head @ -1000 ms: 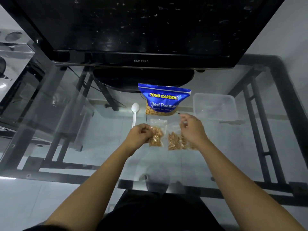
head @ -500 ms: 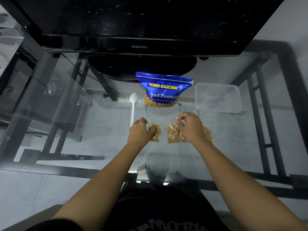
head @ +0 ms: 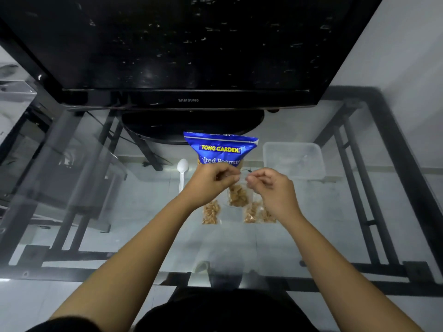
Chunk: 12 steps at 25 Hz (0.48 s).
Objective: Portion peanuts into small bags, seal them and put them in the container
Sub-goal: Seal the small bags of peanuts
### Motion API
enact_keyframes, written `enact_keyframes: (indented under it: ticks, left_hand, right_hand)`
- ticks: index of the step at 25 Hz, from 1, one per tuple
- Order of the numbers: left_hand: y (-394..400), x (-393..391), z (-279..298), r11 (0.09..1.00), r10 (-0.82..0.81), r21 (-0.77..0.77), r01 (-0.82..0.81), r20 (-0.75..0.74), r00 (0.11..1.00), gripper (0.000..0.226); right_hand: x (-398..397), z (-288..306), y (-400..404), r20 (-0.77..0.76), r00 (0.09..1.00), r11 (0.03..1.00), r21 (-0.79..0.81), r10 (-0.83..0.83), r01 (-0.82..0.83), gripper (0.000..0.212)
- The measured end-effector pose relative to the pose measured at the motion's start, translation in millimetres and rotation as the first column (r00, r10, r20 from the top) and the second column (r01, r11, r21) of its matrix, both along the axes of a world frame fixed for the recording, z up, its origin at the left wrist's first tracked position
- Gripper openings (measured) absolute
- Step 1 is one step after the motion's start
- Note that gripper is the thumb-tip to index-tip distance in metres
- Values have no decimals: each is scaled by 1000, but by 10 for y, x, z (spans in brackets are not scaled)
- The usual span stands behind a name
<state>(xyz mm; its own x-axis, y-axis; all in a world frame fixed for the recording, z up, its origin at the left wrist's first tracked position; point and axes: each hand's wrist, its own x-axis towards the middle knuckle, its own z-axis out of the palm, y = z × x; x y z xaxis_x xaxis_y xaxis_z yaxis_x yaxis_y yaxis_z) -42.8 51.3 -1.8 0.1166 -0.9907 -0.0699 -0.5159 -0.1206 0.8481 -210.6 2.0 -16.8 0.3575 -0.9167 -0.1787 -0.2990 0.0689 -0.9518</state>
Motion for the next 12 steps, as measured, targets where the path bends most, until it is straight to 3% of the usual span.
enact_keyframes:
  ticks: [4, 7, 12]
  left_hand:
    - [-178, -12, 294, 995, -37, -84, 54, 196, 980, 12]
    - [-240, -3, 345, 991, -5, -128, 44, 293, 956, 14]
    - [-202, 51, 359, 982, 50, -188, 6, 289, 956, 16]
  right_hand:
    - [97, 246, -106, 79, 997, 999, -43, -6, 10, 7]
    - [142, 363, -151, -18, 1000, 982, -190, -14, 10, 5]
    - [118, 428, -213, -92, 995, 955, -296, -45, 16, 6]
